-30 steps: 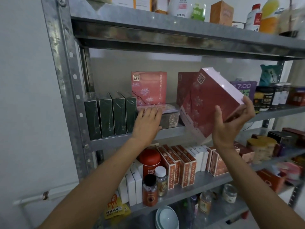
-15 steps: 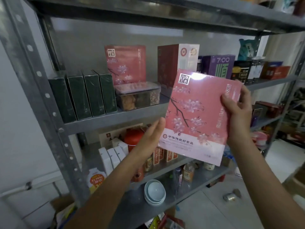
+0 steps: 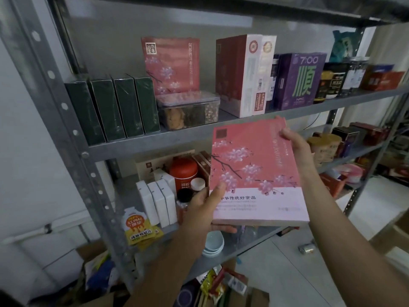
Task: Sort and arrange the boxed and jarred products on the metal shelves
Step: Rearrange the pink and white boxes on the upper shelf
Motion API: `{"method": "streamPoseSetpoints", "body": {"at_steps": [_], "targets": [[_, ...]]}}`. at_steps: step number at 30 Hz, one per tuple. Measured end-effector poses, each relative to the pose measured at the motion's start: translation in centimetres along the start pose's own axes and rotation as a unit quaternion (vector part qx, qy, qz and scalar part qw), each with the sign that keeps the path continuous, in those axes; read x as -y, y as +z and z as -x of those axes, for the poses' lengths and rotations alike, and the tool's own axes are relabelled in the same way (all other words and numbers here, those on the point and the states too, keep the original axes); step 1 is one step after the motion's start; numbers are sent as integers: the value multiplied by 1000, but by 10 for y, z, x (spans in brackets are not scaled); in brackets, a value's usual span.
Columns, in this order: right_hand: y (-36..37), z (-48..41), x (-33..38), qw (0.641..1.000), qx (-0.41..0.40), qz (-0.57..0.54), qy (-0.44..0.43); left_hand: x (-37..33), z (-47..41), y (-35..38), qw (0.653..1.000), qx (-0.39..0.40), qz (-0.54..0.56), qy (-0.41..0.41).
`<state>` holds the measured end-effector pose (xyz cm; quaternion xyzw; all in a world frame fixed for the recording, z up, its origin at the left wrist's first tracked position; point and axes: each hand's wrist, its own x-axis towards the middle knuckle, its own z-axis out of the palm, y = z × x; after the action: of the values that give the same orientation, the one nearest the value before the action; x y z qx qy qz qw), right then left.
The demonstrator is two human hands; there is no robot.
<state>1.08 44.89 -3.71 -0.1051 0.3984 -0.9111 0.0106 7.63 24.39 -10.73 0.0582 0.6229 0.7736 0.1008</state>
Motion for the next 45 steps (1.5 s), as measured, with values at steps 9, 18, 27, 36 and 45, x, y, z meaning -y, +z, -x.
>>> {"method": "streamPoseSetpoints", "body": {"at_steps": [9,18,27,36,45], "targets": [[7,-2,-18,999,43,-25,-5,2,7,-18,988,-23,-135,68],[2,-8,-32,998,33,-10,-62,23,14,-26,690,-99,-607,381],[11,-10,-39,997,-60,9,-44,14,11,-18,624,-161,-617,451],[-7,-21,-48,975,-140,144,-91,0,20,-10,925,-127,-284,217],[-12,-36,-34,827,-201,500,-160,-7,15,-18,994,-8,-41,97]]}}
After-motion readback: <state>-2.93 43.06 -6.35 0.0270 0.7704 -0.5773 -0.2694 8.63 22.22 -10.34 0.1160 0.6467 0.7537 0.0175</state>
